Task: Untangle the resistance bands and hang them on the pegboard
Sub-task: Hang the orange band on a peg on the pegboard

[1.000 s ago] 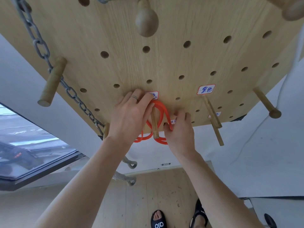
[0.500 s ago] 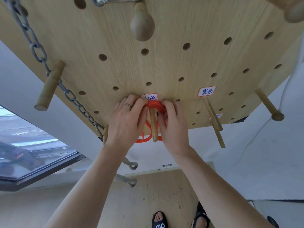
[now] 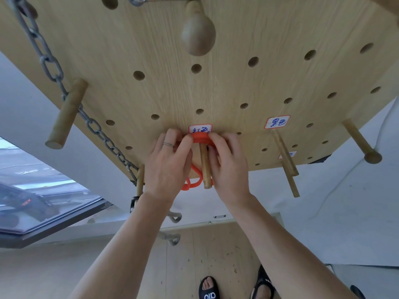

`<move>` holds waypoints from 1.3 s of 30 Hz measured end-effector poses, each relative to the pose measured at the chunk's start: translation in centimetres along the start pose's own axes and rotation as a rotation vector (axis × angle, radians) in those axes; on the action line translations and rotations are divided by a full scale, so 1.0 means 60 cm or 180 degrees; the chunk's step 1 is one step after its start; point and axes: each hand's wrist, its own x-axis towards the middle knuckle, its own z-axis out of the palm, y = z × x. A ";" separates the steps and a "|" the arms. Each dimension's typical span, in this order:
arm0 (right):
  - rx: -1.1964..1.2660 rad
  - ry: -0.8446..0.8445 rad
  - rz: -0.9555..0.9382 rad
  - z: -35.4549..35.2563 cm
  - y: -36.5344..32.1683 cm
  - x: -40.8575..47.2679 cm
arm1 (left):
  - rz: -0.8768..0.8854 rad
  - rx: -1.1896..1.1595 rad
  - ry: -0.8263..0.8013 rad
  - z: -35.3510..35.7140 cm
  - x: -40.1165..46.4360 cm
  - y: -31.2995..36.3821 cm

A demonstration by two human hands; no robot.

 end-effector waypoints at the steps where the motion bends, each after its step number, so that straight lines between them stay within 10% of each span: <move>1: -0.0030 0.0017 -0.0028 0.002 0.000 0.001 | 0.0032 0.0032 0.0028 0.001 0.001 -0.004; 23: 0.0381 -0.0201 0.1678 0.003 0.054 -0.094 | -0.0349 -0.0016 0.0004 0.030 -0.026 0.021; 39: 0.0552 -0.0202 0.1586 0.024 0.027 -0.041 | -0.0618 -0.0455 -0.0277 0.026 -0.037 0.000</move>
